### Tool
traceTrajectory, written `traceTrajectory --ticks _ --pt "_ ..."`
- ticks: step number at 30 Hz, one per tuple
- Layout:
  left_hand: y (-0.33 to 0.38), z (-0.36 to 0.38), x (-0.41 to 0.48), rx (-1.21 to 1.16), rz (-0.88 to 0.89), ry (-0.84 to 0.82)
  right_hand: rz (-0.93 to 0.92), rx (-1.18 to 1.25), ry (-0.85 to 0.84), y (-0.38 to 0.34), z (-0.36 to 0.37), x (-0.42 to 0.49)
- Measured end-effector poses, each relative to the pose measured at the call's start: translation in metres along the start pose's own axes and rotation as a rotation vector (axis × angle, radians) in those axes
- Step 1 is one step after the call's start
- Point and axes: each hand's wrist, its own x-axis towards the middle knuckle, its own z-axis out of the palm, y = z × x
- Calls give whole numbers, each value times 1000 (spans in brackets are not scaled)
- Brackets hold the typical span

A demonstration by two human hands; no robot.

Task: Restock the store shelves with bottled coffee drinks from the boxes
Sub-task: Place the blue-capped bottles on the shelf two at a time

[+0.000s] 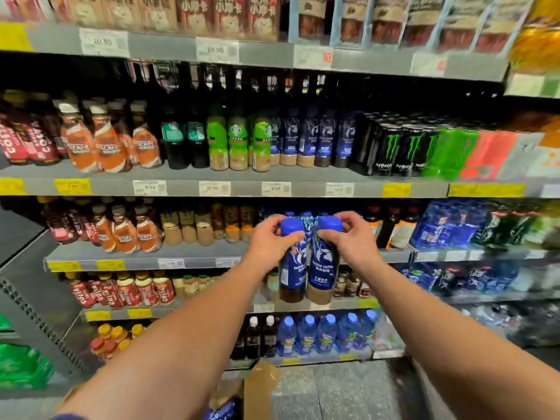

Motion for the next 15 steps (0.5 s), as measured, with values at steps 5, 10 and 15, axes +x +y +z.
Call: traceTrajectory --ticks 5,10,15 --pt "33 32 29 56 49 63 -33 8 18 -15 -37 38" --pt "50 38 49 22 51 44 -29 29 22 -22 -46 67" --pt "64 31 74 30 101 -2 -51 72 51 -41 -38 86"
